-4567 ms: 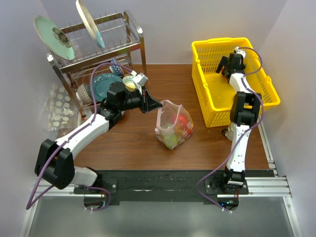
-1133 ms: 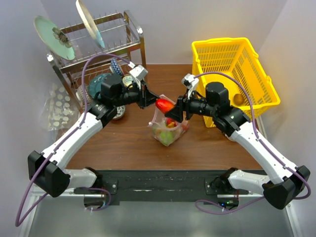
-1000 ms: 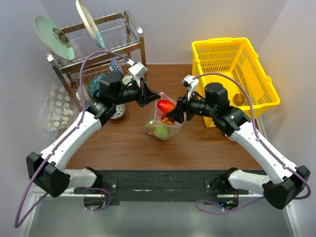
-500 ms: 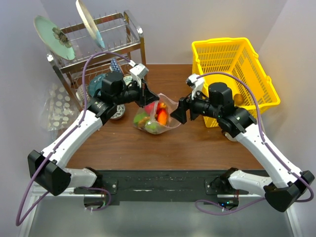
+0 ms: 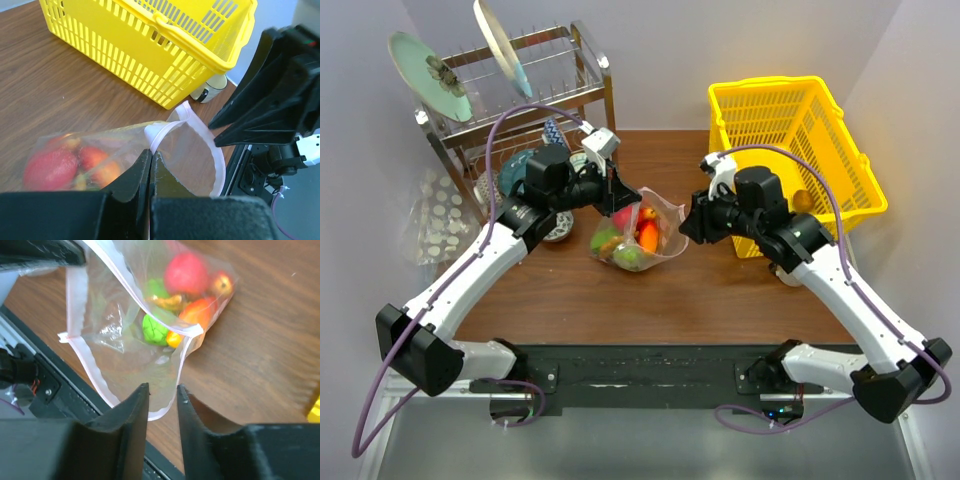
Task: Place the food in the zip-top bag and seal the zipper
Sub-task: Place the fake fruit in the zipper food storage bag, then pick up the fake fruit from the bin.
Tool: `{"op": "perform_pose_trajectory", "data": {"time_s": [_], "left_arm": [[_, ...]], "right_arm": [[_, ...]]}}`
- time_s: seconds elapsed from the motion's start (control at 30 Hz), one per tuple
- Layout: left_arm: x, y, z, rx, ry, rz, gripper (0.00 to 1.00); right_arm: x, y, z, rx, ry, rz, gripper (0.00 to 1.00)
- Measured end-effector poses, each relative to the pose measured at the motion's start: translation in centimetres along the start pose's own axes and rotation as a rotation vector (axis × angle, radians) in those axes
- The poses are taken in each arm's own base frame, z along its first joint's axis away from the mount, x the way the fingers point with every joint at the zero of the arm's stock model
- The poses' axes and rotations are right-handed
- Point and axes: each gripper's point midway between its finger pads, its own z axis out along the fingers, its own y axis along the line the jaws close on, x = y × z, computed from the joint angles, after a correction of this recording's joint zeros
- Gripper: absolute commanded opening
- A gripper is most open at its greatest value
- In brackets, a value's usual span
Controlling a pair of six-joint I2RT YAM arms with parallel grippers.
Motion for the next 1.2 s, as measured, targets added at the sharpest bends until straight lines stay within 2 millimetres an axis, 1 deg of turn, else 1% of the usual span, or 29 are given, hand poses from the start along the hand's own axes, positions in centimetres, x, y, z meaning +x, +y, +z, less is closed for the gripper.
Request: {"op": "perform_pose_trajectory", "data": {"time_s": [0.03, 0.07, 0.1, 0.13, 0.23, 0.3, 0.33, 0.4, 0.47, 0.53, 0.57, 0.6, 0.63, 0.67, 0.7, 0.73, 0.8, 0.9, 0.93, 0.97, 1.03, 1.1, 1.2], "left_arm": [[0.0, 0.0, 0.0, -0.002, 0.0, 0.0, 0.0], [0.0, 0.0, 0.0, -0.002, 0.0, 0.0, 0.0], [0.0, 0.1, 0.0, -0.003, 0.0, 0.0, 0.0], [0.0, 0.1, 0.0, -0.004, 0.0, 0.0, 0.0], [0.1, 0.2, 0.0, -0.01, 0.002, 0.0, 0.0], [0.1, 0.2, 0.0, -0.011, 0.004, -0.001, 0.0], [0.1, 0.2, 0.0, -0.012, 0.004, -0.001, 0.0], [0.1, 0.3, -0.1, -0.016, 0.005, -0.003, 0.0], [-0.1, 0.3, -0.2, -0.025, 0.008, -0.006, 0.0], [-0.5, 0.3, -0.4, -0.04, 0.006, -0.008, 0.0], [-0.8, 0.4, -0.5, -0.052, 0.003, -0.008, 0.0], [-1.1, 0.4, -0.6, -0.061, -0.001, -0.007, 0.0], [-1.3, 0.5, -0.7, -0.073, -0.004, -0.008, 0.0], [-1.5, 0.6, -0.8, -0.086, -0.006, -0.01, 0.0], [-1.6, 0.8, -0.9, -0.096, -0.007, -0.011, 0.0], [-1.7, 0.9, -1.0, -0.104, -0.009, -0.011, 0.0], [-1.7, 1.0, -1.0, -0.116, -0.007, -0.013, 0.0], [-1.5, 1.2, -1.1, -0.127, -0.002, -0.016, 0.0], [-1.5, 1.3, -1.1, -0.129, -0.002, -0.016, 0.0], [-1.5, 1.2, -1.1, -0.129, -0.002, -0.016, 0.0], [-1.6, 1.2, -1.1, -0.127, -0.002, -0.015, 0.0], [-1.6, 1.1, -1.1, -0.122, -0.002, -0.014, 0.0], [-1.5, 1.1, -0.9, -0.111, -0.006, -0.011, 0.0]], "right_arm": [[0.5, 0.0, 0.4, -0.005, 0.017, 0.008, 0.15], [1.0, 0.0, 0.7, -0.012, 0.035, 0.015, 0.1], [1.4, 0.0, 1.1, -0.015, 0.051, 0.02, 0.03], [1.8, -0.1, 1.5, -0.017, 0.069, 0.029, 0.0], [2.5, -0.2, 2.5, -0.019, 0.115, 0.043, 0.0], [2.5, -0.3, 2.7, -0.009, 0.143, 0.049, 0.0], [1.9, -0.2, 2.7, -0.007, 0.142, 0.048, 0.0], [-0.3, 0.1, 2.4, -0.002, 0.103, 0.039, 0.0], [-3.7, 0.9, 1.4, -0.01, 0.03, 0.023, 0.0], [-7.2, 2.0, 0.0, -0.029, -0.062, 0.002, 0.0], [-8.6, 2.4, -0.7, -0.037, -0.102, -0.006, 0.0], [-9.4, 2.7, -1.2, -0.042, -0.126, -0.012, 0.25], [-10.0, 2.9, -1.6, -0.046, -0.146, -0.016, 0.41], [-10.1, 3.0, -1.8, -0.048, -0.153, -0.016, 0.5], [-10.1, 2.9, -1.9, -0.043, -0.154, -0.014, 0.54], [-9.8, 2.7, -1.7, -0.036, -0.148, -0.015, 0.64], [-8.8, 2.1, -1.1, -0.018, -0.123, -0.012, 0.73], [-6.4, 0.2, -0.3, 0.062, -0.069, -0.004, 0.81], [-5.7, -0.8, -0.4, 0.11, -0.059, -0.008, 0.88], [-5.5, -1.4, -0.5, 0.144, -0.059, -0.009, 0.91], [-5.6, -2.7, -1.4, 0.22, -0.081, -0.018, 0.95], [-6.1, -4.4, -3.1, 0.329, -0.131, -0.025, 0.97], [-7.5, -7.4, -6.7, 0.496, -0.226, -0.015, 0.97]]}}
